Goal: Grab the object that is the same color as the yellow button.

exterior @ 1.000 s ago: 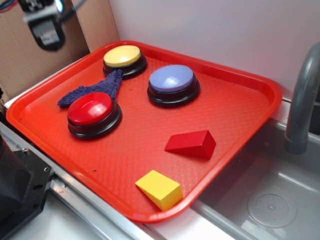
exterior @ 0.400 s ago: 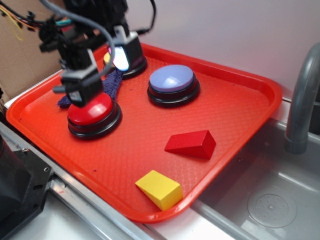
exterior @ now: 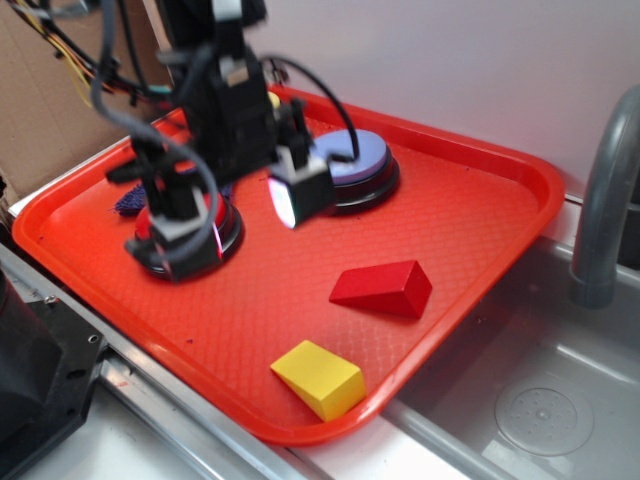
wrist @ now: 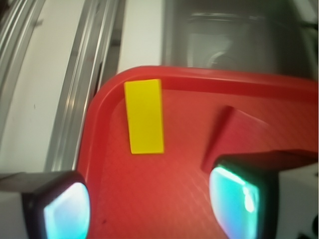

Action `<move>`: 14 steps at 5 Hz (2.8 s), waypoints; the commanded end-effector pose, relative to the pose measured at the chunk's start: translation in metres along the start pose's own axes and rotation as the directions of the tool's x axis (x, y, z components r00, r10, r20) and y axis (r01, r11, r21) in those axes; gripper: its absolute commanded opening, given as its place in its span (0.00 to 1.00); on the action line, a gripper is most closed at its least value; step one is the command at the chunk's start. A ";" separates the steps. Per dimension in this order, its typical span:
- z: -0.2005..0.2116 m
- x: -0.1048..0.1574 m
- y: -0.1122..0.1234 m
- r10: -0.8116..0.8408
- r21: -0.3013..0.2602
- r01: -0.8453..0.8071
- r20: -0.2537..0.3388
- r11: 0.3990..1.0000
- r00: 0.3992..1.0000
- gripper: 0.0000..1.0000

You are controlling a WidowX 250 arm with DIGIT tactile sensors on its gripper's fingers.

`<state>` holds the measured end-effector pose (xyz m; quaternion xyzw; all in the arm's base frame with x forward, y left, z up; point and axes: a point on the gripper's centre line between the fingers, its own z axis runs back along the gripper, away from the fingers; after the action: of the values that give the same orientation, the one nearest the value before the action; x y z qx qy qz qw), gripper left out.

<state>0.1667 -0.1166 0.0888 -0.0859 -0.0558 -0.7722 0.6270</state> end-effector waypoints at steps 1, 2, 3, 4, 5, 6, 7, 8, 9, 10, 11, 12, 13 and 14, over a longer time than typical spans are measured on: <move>-0.036 0.011 -0.008 -0.068 0.066 0.071 -0.050 0.995 0.996 1.00; -0.051 0.018 -0.008 -0.077 0.079 0.082 -0.053 0.994 0.996 1.00; -0.061 0.024 -0.006 -0.076 0.075 0.080 -0.062 0.994 0.995 1.00; -0.070 0.030 0.000 -0.073 0.061 0.075 -0.027 0.995 0.997 1.00; -0.076 0.031 0.007 -0.071 0.032 0.072 -0.026 0.997 0.997 1.00; -0.075 0.033 0.017 -0.040 0.029 0.040 -0.025 0.999 0.999 1.00; -0.077 0.034 0.023 -0.020 0.014 0.020 -0.040 1.000 0.999 1.00; -0.080 0.033 0.020 0.011 0.026 -0.008 -0.094 1.000 0.995 0.68; -0.080 0.031 0.020 0.016 0.032 -0.013 -0.088 0.999 0.996 0.00; -0.071 0.028 0.019 0.056 0.044 -0.052 -0.084 0.998 0.995 0.00; -0.041 0.027 0.014 0.202 0.074 -0.199 -0.034 0.977 0.979 0.00; 0.011 0.019 0.007 0.432 0.170 -0.419 -0.048 0.892 0.901 0.00; 0.054 0.001 0.008 0.640 0.228 -0.615 -0.051 0.754 0.766 0.00; 0.083 -0.015 0.009 0.811 0.271 -0.774 -0.051 0.573 0.582 0.00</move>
<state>0.1926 -0.0746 0.1504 0.0291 -0.0071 -0.4006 0.9158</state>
